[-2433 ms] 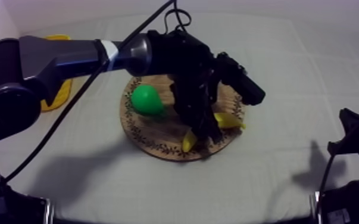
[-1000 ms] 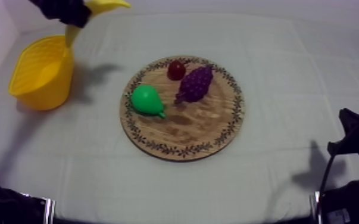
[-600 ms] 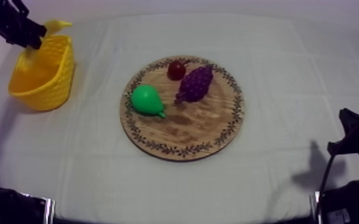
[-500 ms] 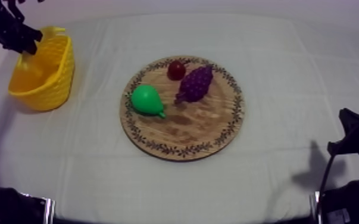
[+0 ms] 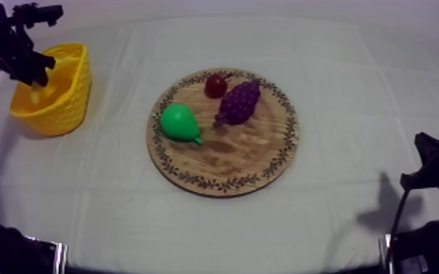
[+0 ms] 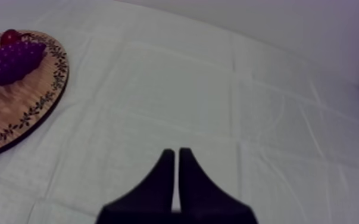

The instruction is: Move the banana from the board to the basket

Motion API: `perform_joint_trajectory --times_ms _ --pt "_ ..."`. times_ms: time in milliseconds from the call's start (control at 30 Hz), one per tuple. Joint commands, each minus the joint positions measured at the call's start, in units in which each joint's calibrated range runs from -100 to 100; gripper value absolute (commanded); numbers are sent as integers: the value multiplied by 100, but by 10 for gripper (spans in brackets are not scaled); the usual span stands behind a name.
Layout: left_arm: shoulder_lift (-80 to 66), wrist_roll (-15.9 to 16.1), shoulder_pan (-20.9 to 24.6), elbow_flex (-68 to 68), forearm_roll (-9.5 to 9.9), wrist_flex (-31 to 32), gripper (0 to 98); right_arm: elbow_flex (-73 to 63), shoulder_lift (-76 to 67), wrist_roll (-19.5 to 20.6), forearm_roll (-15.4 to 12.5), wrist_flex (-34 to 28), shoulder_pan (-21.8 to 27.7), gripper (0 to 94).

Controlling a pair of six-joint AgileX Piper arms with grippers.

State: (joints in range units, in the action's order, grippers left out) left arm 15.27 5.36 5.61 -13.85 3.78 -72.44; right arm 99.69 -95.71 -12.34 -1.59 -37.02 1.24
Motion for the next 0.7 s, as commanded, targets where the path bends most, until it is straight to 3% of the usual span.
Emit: perform_joint_trajectory --times_ms 0,233,500,667 --pt "192 3 -6 12 -5 72 350 -3 4 1 0 1 -2 6" --pt "650 -10 -1 127 -47 287 358 -3 4 1 0 1 -2 6" --pt "684 56 61 -148 -174 650 468 -3 4 1 0 1 -2 6" --pt "418 143 6 -305 -186 908 286 -3 4 1 0 1 -2 6"
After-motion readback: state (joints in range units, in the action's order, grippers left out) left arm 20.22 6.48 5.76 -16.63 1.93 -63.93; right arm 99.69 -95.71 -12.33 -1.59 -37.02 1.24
